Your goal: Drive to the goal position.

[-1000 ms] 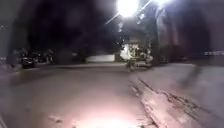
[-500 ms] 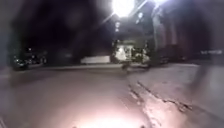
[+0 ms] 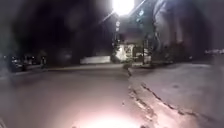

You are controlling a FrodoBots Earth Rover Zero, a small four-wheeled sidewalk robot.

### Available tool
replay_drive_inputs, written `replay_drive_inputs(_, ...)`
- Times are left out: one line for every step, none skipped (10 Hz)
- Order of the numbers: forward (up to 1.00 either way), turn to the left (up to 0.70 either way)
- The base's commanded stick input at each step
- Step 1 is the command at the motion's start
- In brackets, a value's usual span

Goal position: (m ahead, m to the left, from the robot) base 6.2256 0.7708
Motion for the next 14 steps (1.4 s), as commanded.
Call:
replay_drive_inputs(0.70, 0.00)
replay_drive_inputs(0.70, 0.00)
replay_drive_inputs(0.70, 0.00)
replay_drive_inputs(0.70, 0.00)
replay_drive_inputs(0.70, 0.00)
replay_drive_inputs(0.70, 0.00)
replay_drive_inputs(0.70, 0.00)
replay_drive_inputs(0.70, 0.00)
replay_drive_inputs(0.70, 0.00)
replay_drive_inputs(0.70, 0.00)
replay_drive_inputs(0.70, 0.00)
replay_drive_inputs(0.70, 0.00)
replay_drive_inputs(0.70, 0.00)
replay_drive_inputs(0.70, 0.00)
